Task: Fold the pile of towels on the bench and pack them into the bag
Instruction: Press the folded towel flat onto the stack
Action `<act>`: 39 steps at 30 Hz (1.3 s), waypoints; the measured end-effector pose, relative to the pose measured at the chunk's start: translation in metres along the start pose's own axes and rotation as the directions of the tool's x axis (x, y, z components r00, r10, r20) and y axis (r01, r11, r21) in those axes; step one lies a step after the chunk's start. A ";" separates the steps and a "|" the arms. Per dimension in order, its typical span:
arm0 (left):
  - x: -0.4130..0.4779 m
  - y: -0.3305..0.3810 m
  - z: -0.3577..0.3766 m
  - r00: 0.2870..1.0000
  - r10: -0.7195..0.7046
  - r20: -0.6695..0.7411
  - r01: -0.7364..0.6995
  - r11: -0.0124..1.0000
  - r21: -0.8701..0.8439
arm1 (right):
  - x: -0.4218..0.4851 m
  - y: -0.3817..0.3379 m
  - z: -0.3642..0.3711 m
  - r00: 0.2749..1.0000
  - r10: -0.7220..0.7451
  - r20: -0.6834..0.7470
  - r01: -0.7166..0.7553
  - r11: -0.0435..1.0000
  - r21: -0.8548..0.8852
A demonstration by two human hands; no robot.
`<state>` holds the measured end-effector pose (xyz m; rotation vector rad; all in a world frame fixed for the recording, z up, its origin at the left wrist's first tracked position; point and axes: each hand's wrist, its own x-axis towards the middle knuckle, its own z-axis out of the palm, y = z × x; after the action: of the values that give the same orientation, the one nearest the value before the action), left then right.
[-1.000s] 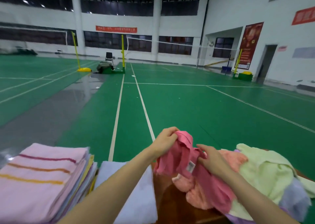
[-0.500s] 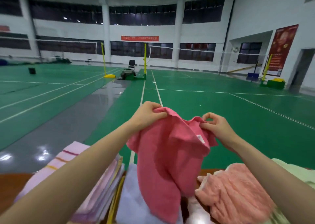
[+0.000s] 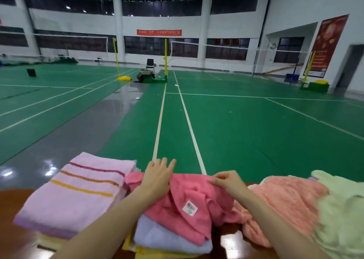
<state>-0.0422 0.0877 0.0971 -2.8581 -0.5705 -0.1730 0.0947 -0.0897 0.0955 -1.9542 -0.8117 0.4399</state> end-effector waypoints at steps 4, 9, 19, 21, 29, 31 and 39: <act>-0.016 0.022 0.021 0.871 0.481 -0.103 -0.489 0.824 -0.287 | -0.008 0.022 0.047 0.989 -0.064 -0.132 0.075 0.993 0.087; -0.037 0.014 0.053 0.916 0.348 -0.202 -0.395 0.685 -0.612 | -0.029 0.036 0.058 0.996 -0.072 -0.049 0.084 0.943 0.321; -0.035 0.024 0.067 0.978 0.035 -0.204 -0.196 0.463 -0.864 | -0.034 0.046 0.049 0.958 -0.022 -0.286 0.135 0.914 0.382; -0.036 0.026 0.066 0.968 0.130 -0.216 -0.251 0.584 -0.772 | -0.030 0.045 0.046 0.939 -0.016 -0.345 0.145 0.924 0.354; -0.025 0.047 0.059 0.617 0.505 -0.604 -0.698 0.705 -0.124 | -0.030 0.032 0.049 0.968 -0.008 -0.251 0.107 0.918 0.382; -0.023 0.056 0.065 0.625 0.429 -0.653 -0.723 0.634 -0.275 | -0.038 0.031 0.052 0.974 -0.002 -0.228 0.100 0.903 0.418; -0.024 0.059 0.061 0.979 -0.110 -0.173 -0.184 -0.103 -0.978 | -0.046 0.035 0.061 0.981 0.018 -0.191 0.068 0.897 0.437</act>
<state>-0.0366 0.0403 0.0233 -4.1972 -0.2701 -1.5966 0.0376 -0.0953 0.0334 -1.5304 -0.5534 0.3759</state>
